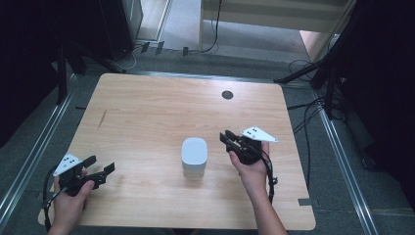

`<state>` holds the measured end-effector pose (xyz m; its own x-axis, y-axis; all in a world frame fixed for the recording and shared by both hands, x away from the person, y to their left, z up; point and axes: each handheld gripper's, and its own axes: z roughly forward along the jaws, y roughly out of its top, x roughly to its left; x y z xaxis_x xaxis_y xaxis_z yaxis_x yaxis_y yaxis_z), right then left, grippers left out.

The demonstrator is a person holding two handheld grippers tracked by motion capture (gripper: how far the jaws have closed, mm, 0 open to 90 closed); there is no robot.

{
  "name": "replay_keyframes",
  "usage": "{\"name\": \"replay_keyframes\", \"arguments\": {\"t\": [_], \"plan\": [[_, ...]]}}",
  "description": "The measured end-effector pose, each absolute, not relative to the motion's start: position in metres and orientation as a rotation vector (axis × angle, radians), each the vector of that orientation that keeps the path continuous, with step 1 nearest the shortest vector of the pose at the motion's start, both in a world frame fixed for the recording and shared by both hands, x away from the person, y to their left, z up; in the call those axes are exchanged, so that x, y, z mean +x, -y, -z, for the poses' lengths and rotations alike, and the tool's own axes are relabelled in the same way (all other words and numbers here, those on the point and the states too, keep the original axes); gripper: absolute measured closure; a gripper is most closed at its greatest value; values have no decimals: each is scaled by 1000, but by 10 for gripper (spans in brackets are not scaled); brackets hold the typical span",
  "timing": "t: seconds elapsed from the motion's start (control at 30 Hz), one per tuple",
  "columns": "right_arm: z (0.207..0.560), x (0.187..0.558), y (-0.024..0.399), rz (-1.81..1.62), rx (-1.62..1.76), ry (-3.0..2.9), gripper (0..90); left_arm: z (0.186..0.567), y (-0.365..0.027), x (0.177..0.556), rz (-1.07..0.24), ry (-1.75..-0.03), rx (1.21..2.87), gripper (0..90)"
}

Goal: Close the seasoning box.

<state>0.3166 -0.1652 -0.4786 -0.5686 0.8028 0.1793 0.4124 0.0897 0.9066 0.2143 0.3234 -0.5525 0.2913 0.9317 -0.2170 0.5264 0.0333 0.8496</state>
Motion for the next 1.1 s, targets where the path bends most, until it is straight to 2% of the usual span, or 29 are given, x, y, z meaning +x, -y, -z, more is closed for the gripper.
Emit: {"name": "replay_keyframes", "arguments": {"t": [0.1,0.2,0.43,1.1], "plan": [[481,317,177,-1429,1255,-1954,410,552,-323,214,-546,-1360,1627,169],[487,316,192,-1409,1290,-1940,298,552,-323,214,-547,-1357,1628,169],[507,305,229,-1373,1357,-1915,274,552,-322,214,-546,-1353,1630,169],[532,253,316,-1310,1455,-1854,271,552,-321,214,-556,-1352,1648,169]]}}
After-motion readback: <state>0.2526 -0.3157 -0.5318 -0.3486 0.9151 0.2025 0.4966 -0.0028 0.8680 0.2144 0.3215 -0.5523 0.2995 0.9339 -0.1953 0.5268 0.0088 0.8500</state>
